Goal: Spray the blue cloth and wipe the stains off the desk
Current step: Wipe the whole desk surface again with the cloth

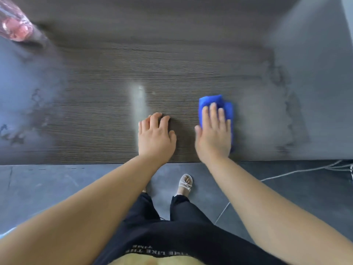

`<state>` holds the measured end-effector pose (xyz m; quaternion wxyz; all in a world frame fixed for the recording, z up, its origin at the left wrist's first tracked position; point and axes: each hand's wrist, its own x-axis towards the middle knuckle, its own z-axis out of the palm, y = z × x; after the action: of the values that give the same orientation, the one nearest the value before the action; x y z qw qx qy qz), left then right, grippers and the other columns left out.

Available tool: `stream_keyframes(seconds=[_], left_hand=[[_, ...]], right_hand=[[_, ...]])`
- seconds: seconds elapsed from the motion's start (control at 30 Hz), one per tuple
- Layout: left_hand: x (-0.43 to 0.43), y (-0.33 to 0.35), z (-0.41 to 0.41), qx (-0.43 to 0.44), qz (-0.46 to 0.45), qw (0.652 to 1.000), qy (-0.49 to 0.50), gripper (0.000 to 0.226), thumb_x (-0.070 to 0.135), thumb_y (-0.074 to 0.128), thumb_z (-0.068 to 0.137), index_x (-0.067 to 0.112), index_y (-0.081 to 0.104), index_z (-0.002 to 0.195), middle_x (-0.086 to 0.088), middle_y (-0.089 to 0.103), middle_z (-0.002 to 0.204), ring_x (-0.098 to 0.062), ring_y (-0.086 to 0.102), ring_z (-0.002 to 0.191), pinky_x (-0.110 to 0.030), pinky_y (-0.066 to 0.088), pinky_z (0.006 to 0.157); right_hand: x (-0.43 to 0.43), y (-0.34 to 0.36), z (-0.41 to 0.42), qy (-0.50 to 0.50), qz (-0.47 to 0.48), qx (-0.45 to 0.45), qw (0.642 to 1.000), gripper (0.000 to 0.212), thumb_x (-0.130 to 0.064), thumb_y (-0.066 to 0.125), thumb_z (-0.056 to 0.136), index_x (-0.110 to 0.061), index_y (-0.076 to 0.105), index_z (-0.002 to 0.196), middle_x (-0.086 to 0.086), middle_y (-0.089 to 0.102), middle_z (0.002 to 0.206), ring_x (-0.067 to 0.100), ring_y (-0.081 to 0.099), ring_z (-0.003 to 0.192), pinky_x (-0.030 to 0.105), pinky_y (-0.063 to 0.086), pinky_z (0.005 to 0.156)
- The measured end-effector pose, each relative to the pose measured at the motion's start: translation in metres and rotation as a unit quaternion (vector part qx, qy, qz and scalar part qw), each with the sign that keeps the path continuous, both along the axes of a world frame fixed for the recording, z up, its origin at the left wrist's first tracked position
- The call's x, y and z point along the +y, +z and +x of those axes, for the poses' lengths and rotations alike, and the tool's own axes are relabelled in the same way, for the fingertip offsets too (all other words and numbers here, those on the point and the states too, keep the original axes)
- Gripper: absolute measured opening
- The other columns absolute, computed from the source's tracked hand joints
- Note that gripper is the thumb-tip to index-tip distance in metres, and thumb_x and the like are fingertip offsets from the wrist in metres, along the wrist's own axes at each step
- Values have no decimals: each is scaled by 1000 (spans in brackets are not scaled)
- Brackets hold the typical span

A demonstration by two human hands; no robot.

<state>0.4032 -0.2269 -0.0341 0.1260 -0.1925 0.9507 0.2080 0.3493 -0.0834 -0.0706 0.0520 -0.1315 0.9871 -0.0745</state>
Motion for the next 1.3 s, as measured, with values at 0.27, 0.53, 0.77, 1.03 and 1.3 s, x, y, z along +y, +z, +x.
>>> stream_keyframes(seconds=[0.27, 0.53, 0.77, 1.03, 1.3], left_hand=[[13, 0, -11, -26, -38, 998, 36, 44, 32, 42, 92, 18, 40, 134, -6, 32, 142, -33, 27, 126, -42, 21, 109], [54, -2, -29, -14, -60, 998, 10, 59, 45, 29, 85, 18, 39, 137, -10, 32, 144, -35, 24, 134, -54, 16, 111], [96, 3, -44, 25, -4, 998, -65, 50, 32, 39, 91, 15, 39, 138, -10, 31, 145, -32, 24, 133, -43, 22, 110], [135, 7, -65, 36, 35, 994, -95, 46, 30, 41, 94, 16, 40, 138, -6, 32, 144, -29, 25, 133, -40, 25, 108], [150, 8, -81, -42, -6, 993, -112, 48, 33, 39, 93, 19, 34, 139, -4, 24, 146, -31, 18, 131, -44, 19, 113]], right_hand=[[96, 11, -61, 153, 57, -22, 986, 54, -32, 29, 95, -11, 33, 145, 10, 29, 153, 32, 31, 138, 52, 29, 109], [54, 9, 0, 259, 17, -21, 966, 54, -33, 32, 88, -15, 48, 137, 6, 44, 145, 28, 44, 131, 48, 36, 105], [136, 4, -77, 42, 7, -19, 999, 51, -26, 36, 97, -15, 30, 147, 6, 24, 155, 30, 23, 142, 50, 22, 113], [165, 7, -26, 231, 13, -28, 972, 50, -30, 36, 92, -18, 44, 139, 3, 41, 147, 26, 41, 133, 44, 33, 107], [187, 4, -77, -85, 9, -13, 996, 53, -27, 36, 98, -13, 25, 148, 8, 21, 156, 31, 20, 142, 46, 17, 113]])
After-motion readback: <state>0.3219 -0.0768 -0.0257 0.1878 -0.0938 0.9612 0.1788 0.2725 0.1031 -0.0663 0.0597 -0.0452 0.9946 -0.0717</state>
